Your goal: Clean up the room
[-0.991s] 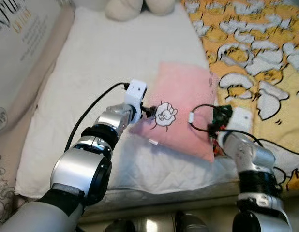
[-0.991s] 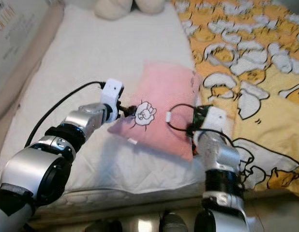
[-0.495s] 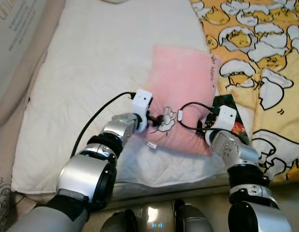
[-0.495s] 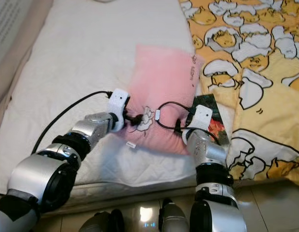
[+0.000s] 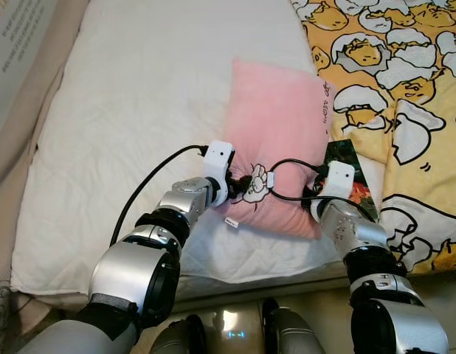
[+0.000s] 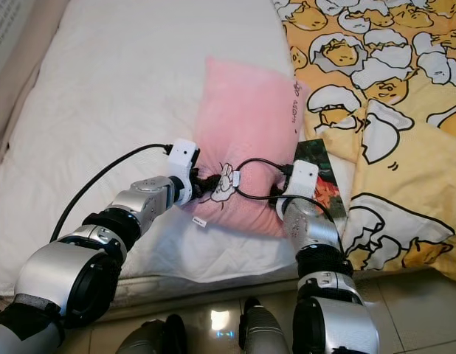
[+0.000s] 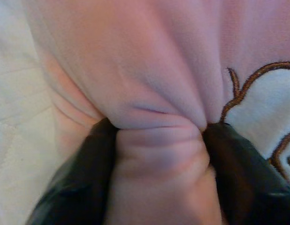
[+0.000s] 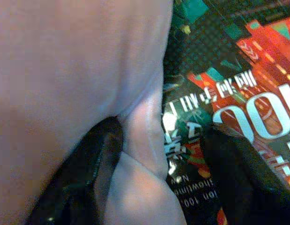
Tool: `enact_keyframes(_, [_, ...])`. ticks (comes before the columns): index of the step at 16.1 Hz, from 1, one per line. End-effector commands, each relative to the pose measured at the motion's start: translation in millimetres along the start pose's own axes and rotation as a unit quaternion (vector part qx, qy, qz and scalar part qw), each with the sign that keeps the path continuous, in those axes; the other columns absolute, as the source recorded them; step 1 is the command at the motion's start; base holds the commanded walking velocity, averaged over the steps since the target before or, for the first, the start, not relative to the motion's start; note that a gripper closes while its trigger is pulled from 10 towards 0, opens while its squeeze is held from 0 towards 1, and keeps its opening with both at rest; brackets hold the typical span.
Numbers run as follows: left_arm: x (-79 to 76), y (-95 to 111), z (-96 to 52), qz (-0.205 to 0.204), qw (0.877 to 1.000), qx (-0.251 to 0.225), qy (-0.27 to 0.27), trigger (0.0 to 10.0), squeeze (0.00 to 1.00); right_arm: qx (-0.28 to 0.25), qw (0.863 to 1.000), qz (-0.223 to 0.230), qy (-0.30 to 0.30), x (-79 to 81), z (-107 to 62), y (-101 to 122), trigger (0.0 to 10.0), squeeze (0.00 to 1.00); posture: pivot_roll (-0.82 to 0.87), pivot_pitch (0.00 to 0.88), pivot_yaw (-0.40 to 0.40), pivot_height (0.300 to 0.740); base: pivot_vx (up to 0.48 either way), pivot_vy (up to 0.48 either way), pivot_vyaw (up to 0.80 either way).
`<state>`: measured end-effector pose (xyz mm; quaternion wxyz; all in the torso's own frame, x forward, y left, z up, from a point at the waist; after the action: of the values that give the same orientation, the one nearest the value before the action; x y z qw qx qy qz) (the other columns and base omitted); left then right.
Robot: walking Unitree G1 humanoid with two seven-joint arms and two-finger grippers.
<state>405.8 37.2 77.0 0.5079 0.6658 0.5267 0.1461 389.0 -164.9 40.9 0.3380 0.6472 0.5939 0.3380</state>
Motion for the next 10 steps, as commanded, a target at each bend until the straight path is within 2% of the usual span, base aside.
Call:
enact_keyframes(1, [-10.4,-23,3.5,-0.039,0.999,0.029,-0.020,0.0,0.00,0.025,0.999,-0.015,0.023,14.5,2.0,-14,0.0,0.00,-0.26,0.251,0.056,0.740,0.000,0.000,0.00])
enact_keyframes(3, [-12.6,-19,3.6,-0.039,0.999,0.024,-0.030,0.0,0.00,0.024,0.999,-0.008,0.027,14.9,3.4,-13,0.0,0.00,-0.25,0.246,0.052,0.740,0.000,0.000,0.00])
enact_keyframes(5, [-6.4,-17,2.0,-0.050,0.998,0.016,-0.020,0.0,0.00,0.011,0.999,-0.007,0.035,18.8,4.2,-9,0.0,0.00,-0.25,0.226,0.059,0.740,0.000,0.000,0.00])
enact_keyframes(10, [6.2,-32,-2.7,-0.053,0.998,0.026,-0.011,0.0,0.00,-0.001,0.998,0.002,0.062,30.3,4.6,-9,0.0,0.00,-0.23,0.198,0.055,0.740,0.000,0.000,0.00])
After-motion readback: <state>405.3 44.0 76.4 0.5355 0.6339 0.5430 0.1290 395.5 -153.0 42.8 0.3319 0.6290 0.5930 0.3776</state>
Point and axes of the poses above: a point about 5 cm out from each wrist's last joint towards the gripper, its own z axis pointing out of the wrist towards the gripper, its own y axis along the axis of the wrist's last joint, x = y × z, the point moved 5 cm from there along z, pointing out of the wrist towards the gripper, and after that the axes turned 11 degrees about -z, right-handed, at the moved point
